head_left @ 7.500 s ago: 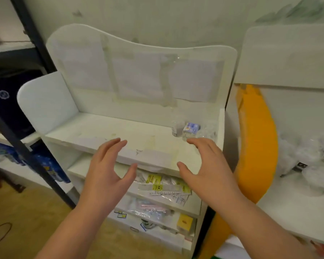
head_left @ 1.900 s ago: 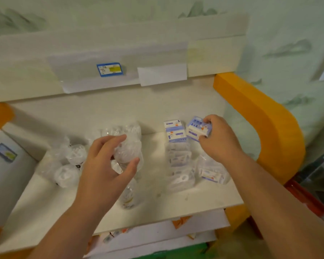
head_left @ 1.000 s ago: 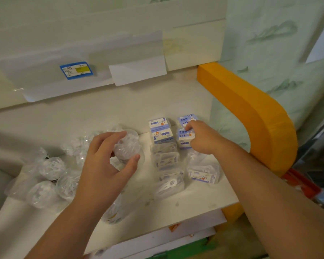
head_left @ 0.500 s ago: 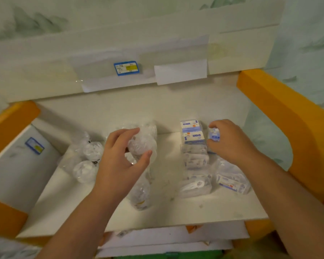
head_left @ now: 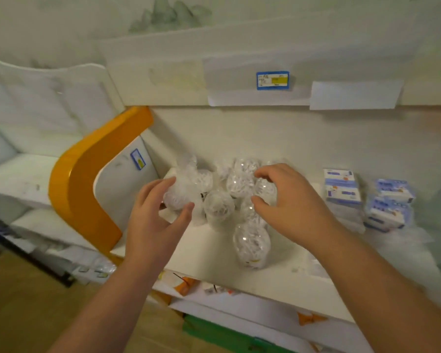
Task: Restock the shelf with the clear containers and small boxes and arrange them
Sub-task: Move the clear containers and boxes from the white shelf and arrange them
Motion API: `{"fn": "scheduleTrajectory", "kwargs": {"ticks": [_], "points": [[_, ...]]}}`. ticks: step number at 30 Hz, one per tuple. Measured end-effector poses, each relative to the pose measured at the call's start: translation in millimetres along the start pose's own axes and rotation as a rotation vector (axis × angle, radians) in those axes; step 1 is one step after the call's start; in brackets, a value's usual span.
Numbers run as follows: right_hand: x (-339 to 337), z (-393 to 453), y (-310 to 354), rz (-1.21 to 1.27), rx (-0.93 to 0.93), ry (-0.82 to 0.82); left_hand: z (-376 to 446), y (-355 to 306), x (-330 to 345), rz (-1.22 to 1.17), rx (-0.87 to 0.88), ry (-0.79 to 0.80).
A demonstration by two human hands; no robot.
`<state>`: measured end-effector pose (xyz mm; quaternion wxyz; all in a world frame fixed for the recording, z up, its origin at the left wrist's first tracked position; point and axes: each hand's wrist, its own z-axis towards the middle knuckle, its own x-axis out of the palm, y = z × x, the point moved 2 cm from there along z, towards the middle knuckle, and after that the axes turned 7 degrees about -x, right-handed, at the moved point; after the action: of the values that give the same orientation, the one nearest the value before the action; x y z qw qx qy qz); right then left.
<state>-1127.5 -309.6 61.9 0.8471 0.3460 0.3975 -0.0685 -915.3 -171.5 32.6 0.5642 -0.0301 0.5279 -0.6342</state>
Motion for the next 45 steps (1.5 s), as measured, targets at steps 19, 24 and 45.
{"fn": "scheduleTrajectory", "kwargs": {"ticks": [19,24,45], "points": [[61.8,30.0,59.6,-0.045,0.062,0.031,26.7,111.5,8.5,0.108,-0.13,0.287],[73.8,29.5,75.9,-0.09,0.098,0.009,30.3,114.8,-3.6,0.137,-0.011,0.28],[120.8,29.2,210.5,0.04,-0.09,0.037,18.3,96.8,-235.5,0.05,-0.051,-0.333]]}}
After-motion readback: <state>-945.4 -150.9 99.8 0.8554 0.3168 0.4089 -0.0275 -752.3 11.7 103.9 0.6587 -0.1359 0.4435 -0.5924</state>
